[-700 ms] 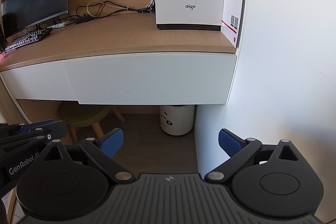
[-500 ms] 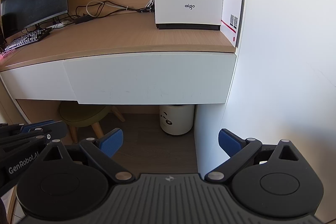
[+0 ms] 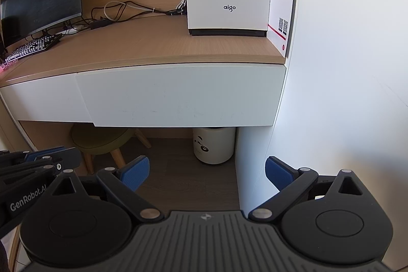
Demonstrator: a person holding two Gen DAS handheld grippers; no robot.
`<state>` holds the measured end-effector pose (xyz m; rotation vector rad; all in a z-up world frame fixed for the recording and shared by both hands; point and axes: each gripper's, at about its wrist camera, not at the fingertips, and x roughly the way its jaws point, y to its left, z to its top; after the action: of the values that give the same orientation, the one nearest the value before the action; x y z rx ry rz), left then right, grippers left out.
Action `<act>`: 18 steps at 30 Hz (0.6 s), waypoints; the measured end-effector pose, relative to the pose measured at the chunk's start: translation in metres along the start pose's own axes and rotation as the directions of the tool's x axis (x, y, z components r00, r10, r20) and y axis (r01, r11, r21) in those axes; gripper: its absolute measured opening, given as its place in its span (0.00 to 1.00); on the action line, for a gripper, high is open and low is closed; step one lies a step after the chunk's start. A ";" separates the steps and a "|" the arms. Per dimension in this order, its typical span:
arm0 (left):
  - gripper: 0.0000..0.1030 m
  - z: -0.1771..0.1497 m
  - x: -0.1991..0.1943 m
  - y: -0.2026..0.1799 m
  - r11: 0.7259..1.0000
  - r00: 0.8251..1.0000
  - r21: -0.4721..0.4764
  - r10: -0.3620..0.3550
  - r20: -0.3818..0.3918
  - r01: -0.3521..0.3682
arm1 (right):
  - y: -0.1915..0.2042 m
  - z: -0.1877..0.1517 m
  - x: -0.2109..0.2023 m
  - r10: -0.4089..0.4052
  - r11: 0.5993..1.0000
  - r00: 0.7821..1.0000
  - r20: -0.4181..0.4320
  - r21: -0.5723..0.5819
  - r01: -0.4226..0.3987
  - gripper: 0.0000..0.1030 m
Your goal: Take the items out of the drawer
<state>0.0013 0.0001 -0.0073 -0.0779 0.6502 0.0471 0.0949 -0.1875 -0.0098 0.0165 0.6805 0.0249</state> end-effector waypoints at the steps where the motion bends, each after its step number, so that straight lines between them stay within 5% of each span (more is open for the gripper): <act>1: 0.14 0.000 0.000 0.000 1.000 1.000 0.000 0.000 0.001 0.000 | 0.000 0.000 0.000 0.000 1.000 1.000 0.000 0.000 0.000 0.96; 18: 0.14 -0.003 0.001 0.000 1.000 1.000 -0.006 0.002 -0.002 -0.002 | -0.002 -0.001 0.002 -0.004 1.000 1.000 -0.002 0.003 0.004 0.96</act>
<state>0.0007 -0.0002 -0.0104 -0.0826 0.6526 0.0512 0.0956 -0.1892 -0.0122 0.0182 0.6824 0.0202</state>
